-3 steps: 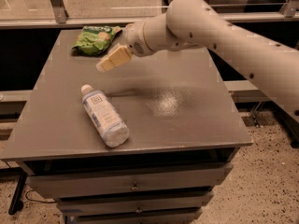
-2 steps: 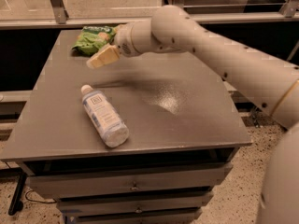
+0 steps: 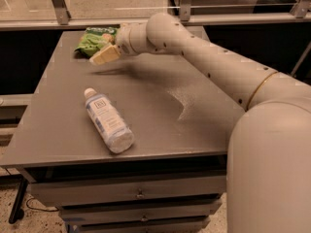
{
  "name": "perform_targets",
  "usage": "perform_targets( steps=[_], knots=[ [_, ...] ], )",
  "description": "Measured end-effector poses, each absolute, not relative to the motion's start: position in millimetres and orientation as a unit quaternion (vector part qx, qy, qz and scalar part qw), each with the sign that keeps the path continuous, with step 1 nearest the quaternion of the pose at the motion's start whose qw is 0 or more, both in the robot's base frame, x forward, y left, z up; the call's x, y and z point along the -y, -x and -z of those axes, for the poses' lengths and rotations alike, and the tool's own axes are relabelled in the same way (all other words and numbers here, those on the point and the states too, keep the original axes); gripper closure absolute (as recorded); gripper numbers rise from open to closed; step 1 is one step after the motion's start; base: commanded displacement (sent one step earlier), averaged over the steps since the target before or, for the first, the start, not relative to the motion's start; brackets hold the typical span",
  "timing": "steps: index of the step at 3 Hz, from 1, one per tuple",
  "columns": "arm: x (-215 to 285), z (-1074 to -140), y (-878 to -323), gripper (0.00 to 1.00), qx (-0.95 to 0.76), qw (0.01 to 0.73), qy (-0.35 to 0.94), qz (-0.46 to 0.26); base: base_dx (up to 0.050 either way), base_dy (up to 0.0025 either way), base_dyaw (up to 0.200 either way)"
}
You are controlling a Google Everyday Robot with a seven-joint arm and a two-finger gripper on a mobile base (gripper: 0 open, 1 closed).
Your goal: Pick green rice chip bag
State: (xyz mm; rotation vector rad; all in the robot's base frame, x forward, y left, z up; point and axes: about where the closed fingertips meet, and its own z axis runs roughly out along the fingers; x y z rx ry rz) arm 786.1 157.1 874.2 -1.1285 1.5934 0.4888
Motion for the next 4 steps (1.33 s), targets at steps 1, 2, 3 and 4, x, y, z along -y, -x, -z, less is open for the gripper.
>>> perform_targets(
  steps=[1,2,3,4],
  knots=[
    [-159.5,-871.0,-807.8,0.00,-0.668,0.553,0.456,-0.200,0.000,0.00000,0.000],
    [-171.7,-868.9,-817.7,0.16,-0.665,0.570,0.439,-0.202,0.000,0.00000,0.000],
    [-186.7,-868.2,-822.6,0.40,-0.661,0.583,0.426,-0.206,0.000,0.00000,0.000],
    [-194.4,-864.3,-818.2,0.64,-0.664,0.582,0.421,-0.207,0.000,0.00000,0.000]
  ],
)
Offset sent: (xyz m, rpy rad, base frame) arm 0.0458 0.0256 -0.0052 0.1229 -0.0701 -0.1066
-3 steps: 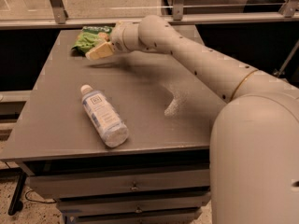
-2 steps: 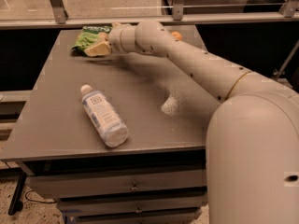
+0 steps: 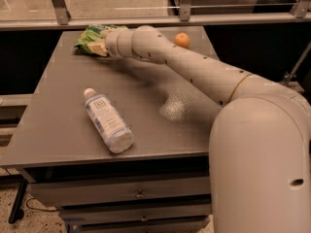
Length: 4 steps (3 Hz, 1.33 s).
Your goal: Pick green rice chip bag
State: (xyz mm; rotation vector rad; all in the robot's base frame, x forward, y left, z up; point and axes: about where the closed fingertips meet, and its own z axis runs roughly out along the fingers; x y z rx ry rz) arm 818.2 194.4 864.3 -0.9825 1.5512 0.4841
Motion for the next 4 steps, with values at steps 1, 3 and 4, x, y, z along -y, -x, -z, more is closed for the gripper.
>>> perform_targets(
  steps=[1,3,4],
  knots=[
    [-188.3,-867.0,-807.4,0.87,-0.669,0.578,0.422,-0.201,0.000,0.00000,0.000],
    [-165.1,-940.0,-771.0,1.00,-0.643,0.602,0.435,-0.185,0.000,0.00000,0.000],
    [-144.5,-986.3,-745.1,1.00,-0.616,0.627,0.436,-0.195,0.000,0.00000,0.000]
  ],
)
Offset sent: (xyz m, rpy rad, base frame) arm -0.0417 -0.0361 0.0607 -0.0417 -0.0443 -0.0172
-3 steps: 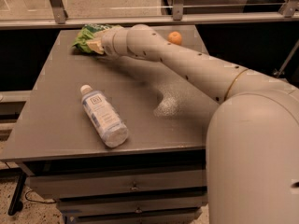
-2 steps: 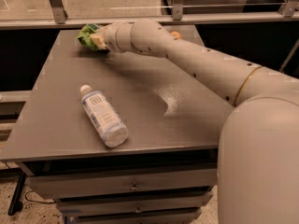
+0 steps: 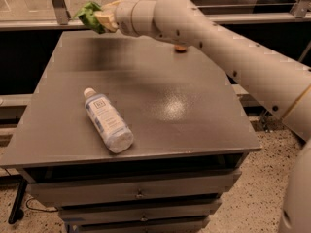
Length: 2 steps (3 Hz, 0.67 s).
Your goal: Pick green rice chip bag
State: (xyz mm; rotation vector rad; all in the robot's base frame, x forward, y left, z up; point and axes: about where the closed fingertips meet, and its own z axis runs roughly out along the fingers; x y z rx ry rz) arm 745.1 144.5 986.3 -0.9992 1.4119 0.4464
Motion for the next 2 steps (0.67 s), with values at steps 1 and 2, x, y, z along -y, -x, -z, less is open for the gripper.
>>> perform_targets(
  steps=[1,2],
  knots=[
    [-106.5,-1023.1,-704.8,1.00,-0.587,0.647,0.436,-0.216,0.000,0.00000,0.000],
    [-108.7,-1022.3,-705.2,1.00,-0.587,0.646,0.437,-0.216,0.000,0.00000,0.000]
  ],
)
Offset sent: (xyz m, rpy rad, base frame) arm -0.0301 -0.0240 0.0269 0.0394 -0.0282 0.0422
